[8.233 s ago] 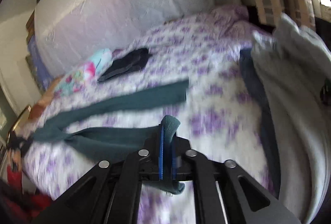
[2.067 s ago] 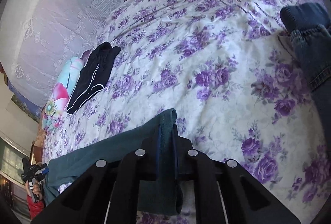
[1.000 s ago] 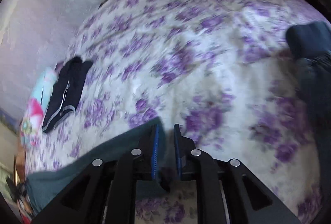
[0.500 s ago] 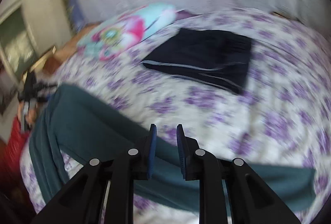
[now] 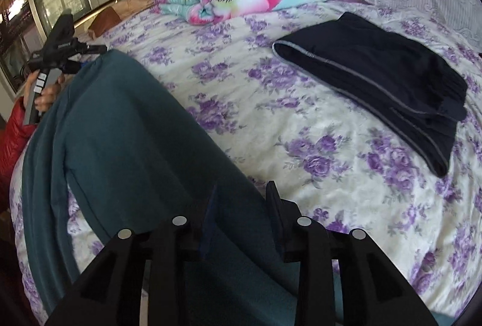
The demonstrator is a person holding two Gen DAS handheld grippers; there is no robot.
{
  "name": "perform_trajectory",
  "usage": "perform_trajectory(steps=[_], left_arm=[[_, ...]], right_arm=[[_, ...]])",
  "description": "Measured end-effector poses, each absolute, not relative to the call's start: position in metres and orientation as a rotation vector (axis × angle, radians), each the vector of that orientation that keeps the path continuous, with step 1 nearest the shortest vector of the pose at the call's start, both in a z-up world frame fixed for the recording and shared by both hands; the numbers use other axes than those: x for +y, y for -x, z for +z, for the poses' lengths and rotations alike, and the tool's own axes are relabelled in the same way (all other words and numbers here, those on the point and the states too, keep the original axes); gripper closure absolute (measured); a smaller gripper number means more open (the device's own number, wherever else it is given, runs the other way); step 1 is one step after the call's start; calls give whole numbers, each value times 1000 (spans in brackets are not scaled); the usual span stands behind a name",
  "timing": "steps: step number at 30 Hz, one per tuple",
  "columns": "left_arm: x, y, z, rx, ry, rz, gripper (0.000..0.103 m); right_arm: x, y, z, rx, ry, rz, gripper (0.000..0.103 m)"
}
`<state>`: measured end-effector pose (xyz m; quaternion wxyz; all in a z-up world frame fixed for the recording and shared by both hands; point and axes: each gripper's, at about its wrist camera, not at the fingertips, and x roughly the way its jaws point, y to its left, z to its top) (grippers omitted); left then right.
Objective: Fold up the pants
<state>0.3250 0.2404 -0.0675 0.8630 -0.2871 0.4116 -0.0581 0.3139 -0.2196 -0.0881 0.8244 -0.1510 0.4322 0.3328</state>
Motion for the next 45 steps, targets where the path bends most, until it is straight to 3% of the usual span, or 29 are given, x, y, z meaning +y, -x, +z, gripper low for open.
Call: perform_trajectory(steps=[2,3,5,7,14,19,21,23,24,32,40,42,44,45], left_arm=[[239,-327,-68,868,598,-140,51],[238,-328,-70,878,604,-157,56],[237,-330,-73,896,598,-166,80],[236,-329,-72,888,593,-164,84],[246,-291,-43,739,655,-243,85],[251,-231,-30,688,655,-314,81],[254,-208,-32,698,642,-282,69],[262,-180,-40,717,653,-242,45],[268,-168,-45,734,680,-227,40],[267,-123,-57,832,834,-257,35],[228,-158,-70,948,852,-206,36],[225,-163,-70,951,830,-163,48],[228,-166,-68,951,808,-129,72],[231,-165,-66,946,811,-122,77]], right_arm=[[-216,-310,-92,903,355,686,80],[-213,-306,-91,889,372,679,95],[-213,-298,-86,867,370,652,99],[-215,-288,-74,827,353,633,99],[-229,-193,-8,643,326,630,99],[-226,-100,0,585,390,671,99],[-223,-68,-12,601,403,695,99],[-222,-46,-34,644,404,707,99],[-223,-39,-45,665,398,704,99],[-230,-32,-75,672,292,654,99],[-233,-29,-77,651,265,642,99],[-234,-28,-75,646,260,640,99],[-235,-25,-71,633,252,641,99],[-235,-23,-68,626,254,642,99]])
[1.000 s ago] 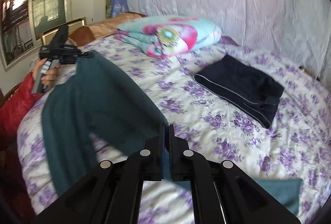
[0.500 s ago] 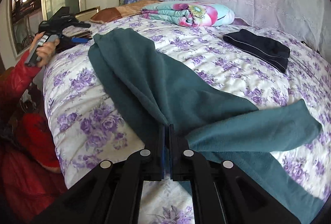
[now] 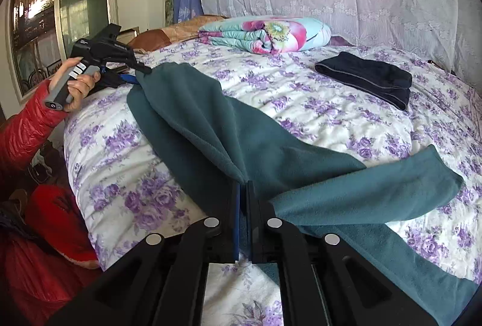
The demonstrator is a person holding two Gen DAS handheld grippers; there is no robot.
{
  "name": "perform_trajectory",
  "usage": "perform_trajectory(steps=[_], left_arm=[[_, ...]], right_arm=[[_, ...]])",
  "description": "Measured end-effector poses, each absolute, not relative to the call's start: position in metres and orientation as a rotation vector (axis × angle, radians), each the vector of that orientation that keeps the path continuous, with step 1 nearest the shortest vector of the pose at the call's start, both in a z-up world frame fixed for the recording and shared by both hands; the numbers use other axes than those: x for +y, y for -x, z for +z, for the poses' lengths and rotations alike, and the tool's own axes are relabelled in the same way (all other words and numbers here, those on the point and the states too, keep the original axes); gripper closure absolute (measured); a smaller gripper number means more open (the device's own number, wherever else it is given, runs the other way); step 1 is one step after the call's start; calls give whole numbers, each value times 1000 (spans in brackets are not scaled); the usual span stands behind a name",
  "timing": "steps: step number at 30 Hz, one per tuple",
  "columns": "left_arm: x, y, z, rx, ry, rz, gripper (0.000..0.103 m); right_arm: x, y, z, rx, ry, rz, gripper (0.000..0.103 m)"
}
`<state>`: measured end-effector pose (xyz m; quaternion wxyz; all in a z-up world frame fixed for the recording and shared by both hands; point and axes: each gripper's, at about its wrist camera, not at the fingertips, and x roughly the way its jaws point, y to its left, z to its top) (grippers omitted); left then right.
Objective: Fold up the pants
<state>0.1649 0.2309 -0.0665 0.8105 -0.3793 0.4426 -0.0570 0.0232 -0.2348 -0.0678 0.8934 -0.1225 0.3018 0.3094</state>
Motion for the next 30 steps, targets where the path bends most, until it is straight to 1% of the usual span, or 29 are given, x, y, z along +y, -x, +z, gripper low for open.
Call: perform_trajectory(steps=[1,2,7,10,12,13,14,15,16,17,20,22,23,25,30], left_arm=[[236,-163,-65,937,815,-121,87],[241,-159,-62,925,820,-121,88],[259,-136,-57,887,798,-129,88],[263,-137,-81,950,799,-101,88],[264,-133,-88,947,809,-100,87],[264,-129,-84,933,802,-98,83],[263,-121,-77,909,785,-88,71],[263,-111,-68,868,767,-58,62],[262,-101,-61,828,748,-24,45],[259,-85,-49,765,712,26,39],[234,-60,-27,679,588,35,38],[211,-60,-21,680,554,-57,36],[192,-68,-20,706,535,-138,31],[161,-85,-23,749,503,-253,27],[87,-131,-55,860,406,-370,23]], right_arm=[[-235,-21,-66,623,256,644,99],[-234,-18,-64,624,258,652,99],[-228,-2,-75,667,298,677,99],[-223,-6,-93,723,329,658,96],[-219,-3,-99,709,361,649,95],[-219,-2,-97,713,358,652,92],[-220,-2,-94,723,342,665,88],[-225,-1,-89,735,304,686,78],[-232,-1,-83,740,249,703,73],[-241,-2,-77,734,195,710,72],[-280,-14,-53,706,-12,654,71],[-306,-34,-39,695,-105,516,60],[-318,-49,-32,696,-128,411,58],[-332,-84,-24,738,-160,302,55],[-347,-168,-30,899,-262,133,52]])
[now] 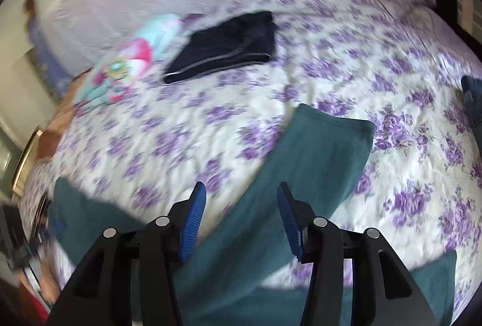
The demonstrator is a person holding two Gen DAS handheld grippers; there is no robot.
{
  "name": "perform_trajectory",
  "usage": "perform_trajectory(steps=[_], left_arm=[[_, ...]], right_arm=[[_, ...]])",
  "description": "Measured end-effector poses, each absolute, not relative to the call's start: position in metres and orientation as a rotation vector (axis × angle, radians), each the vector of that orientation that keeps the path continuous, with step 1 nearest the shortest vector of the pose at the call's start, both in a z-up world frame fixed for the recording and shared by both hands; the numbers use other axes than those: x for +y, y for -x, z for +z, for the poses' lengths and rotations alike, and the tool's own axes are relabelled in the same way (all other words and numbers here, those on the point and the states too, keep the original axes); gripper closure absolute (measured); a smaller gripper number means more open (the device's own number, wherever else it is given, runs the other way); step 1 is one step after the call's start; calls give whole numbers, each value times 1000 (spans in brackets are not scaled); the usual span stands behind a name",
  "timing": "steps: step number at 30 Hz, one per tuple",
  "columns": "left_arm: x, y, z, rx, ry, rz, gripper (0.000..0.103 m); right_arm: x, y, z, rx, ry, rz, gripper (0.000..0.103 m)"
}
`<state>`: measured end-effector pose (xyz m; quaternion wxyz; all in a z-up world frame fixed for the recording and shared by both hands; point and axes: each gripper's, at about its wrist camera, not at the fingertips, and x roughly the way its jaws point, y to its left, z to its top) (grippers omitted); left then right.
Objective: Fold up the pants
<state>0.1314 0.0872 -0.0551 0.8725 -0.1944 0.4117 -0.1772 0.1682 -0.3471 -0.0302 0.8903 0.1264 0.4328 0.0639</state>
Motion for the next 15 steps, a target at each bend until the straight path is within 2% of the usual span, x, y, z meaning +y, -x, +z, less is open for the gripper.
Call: perform_trajectory(steps=[2,4,8,12,14,15], left_arm=[[72,-139,-71,839,335,-349,9],[59,-133,-71,796,229,-350,5],[47,-125,-73,773,138,-311,5],[53,-128,-70,766,199,-338,5],[58,-129,-70,764,246,-360,5],[61,-130,-71,764,267,-370,5]], right_arm=[[-349,-193,-39,949,-275,65,51],[-348,-208,-46,979,-263,8,49],[-351,-233,-63,1017,-265,-84,46],[-358,-244,-78,1033,-314,-112,46],[-357,-243,-77,1001,-301,-96,61],[-358,-240,-75,986,-310,-87,80]])
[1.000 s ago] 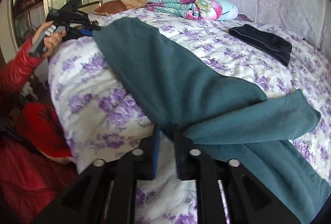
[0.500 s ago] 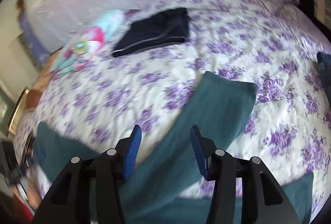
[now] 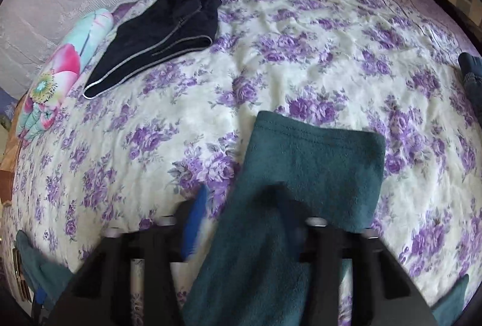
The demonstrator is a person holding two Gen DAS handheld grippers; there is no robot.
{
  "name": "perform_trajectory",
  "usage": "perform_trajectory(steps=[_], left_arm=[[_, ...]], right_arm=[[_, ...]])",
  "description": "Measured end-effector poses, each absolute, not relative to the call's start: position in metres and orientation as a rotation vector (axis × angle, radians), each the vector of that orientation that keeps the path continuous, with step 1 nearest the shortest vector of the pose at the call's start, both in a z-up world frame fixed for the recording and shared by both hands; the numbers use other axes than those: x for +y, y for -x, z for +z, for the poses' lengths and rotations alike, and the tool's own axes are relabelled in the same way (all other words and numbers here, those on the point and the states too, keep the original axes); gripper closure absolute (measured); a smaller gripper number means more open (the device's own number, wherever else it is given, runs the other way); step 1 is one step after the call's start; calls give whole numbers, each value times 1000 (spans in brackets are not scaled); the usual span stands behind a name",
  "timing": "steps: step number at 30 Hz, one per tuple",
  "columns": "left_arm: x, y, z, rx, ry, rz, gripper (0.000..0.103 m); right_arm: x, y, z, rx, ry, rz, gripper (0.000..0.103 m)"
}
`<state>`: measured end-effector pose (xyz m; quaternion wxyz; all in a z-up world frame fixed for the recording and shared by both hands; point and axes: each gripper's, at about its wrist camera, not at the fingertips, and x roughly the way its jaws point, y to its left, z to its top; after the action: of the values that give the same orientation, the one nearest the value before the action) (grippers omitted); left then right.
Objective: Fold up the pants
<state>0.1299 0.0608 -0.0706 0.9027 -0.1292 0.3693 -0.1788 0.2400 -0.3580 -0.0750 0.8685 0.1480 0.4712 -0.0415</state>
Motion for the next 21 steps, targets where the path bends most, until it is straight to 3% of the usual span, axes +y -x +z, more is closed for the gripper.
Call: perform_trajectory(steps=[1,3,8,11,12,13,21], left_arm=[[62,-130,-71,763,274,-373,5],[63,-130,-71,762,281,-378,5],[62,-130,-72,761,274,-370,5],[61,-132,-72,762,276,-357,5],[61,-131,-72,762,273,-355,5],[60,-131,-72,761,263,-351,5],[60,-130,-72,755,254,-347,5]], right_arm=[[-361,-237,-73,973,-332,-75,92],[-371,-225,-63,913,-374,-47,98],[-407,-175,-34,790,-443,-41,99],[-409,-179,-34,856,-444,-53,80],[-403,-186,-37,884,-447,-49,52],[-395,-195,-41,905,-435,-54,46],[-351,-256,-89,1015,-292,-180,52]])
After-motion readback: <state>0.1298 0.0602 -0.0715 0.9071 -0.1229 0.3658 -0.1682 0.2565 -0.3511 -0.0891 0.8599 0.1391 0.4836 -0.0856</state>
